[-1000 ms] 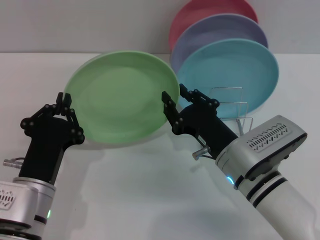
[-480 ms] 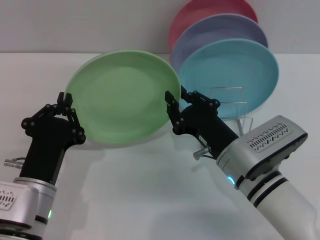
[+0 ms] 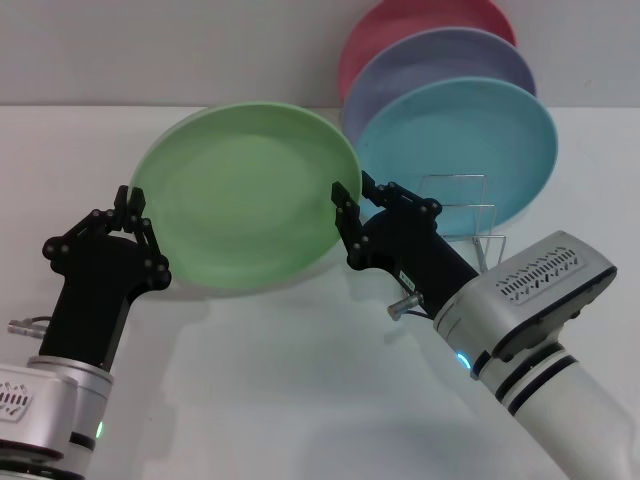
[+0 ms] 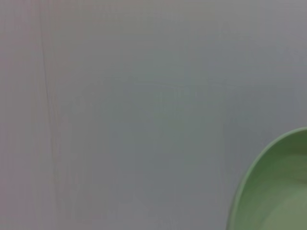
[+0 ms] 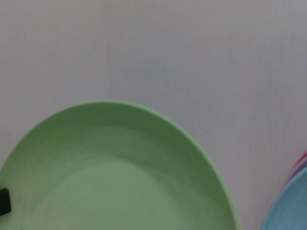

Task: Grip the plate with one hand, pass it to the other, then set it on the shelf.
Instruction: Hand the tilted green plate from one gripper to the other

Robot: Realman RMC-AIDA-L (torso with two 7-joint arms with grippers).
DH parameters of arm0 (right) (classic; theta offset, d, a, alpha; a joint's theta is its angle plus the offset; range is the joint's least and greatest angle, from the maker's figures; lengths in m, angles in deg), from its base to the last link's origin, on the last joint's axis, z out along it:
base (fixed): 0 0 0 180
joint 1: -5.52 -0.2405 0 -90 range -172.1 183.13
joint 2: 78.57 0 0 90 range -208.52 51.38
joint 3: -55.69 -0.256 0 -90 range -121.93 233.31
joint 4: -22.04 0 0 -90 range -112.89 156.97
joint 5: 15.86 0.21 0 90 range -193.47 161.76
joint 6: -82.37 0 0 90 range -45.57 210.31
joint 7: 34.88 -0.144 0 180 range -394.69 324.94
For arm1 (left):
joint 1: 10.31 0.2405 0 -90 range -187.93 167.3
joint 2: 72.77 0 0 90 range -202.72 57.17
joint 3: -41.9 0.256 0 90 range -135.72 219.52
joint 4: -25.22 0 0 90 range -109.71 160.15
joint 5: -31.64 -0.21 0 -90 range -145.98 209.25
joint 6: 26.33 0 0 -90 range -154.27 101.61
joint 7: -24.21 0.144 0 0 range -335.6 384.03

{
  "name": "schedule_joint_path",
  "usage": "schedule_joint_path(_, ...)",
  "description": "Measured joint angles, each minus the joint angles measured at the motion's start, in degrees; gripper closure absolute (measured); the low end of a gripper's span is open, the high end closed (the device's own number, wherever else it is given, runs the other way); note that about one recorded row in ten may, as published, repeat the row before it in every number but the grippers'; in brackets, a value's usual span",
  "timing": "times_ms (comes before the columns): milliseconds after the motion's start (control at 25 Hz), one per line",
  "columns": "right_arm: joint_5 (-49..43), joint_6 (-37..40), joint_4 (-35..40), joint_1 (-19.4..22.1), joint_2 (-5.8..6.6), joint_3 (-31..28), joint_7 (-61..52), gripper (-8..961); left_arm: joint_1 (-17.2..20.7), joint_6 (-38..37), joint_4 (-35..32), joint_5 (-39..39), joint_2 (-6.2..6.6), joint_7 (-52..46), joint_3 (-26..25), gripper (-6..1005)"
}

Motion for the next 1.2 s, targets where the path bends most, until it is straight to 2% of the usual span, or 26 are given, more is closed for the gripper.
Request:
schedule_joint_path(200, 0.1, 0.0, 0.0, 0.2, 0.0, -0.1, -0.1, 697, 0.1, 0.0, 0.0, 0.1, 0.0, 0.0, 0.0, 961)
schedule_joint_path(360, 0.0, 0.0, 0.0, 0.2, 0.0, -0.2, -0.2, 755, 0.1, 0.0, 0.0, 0.1, 0.0, 0.0, 0.0, 961)
schedule_joint_path(520, 0.0, 0.0, 0.0, 0.2, 0.0, -0.2, -0.3, 771, 0.0, 0.0, 0.0, 0.1, 0.0, 0.0, 0.0, 960)
schedule_joint_path(1200, -0.1, 0.1, -0.3, 0.2, -0.09, -0.7, -0.6, 813, 0.0, 0.0, 0.1, 0.1, 0.0, 0.0, 0.0, 960)
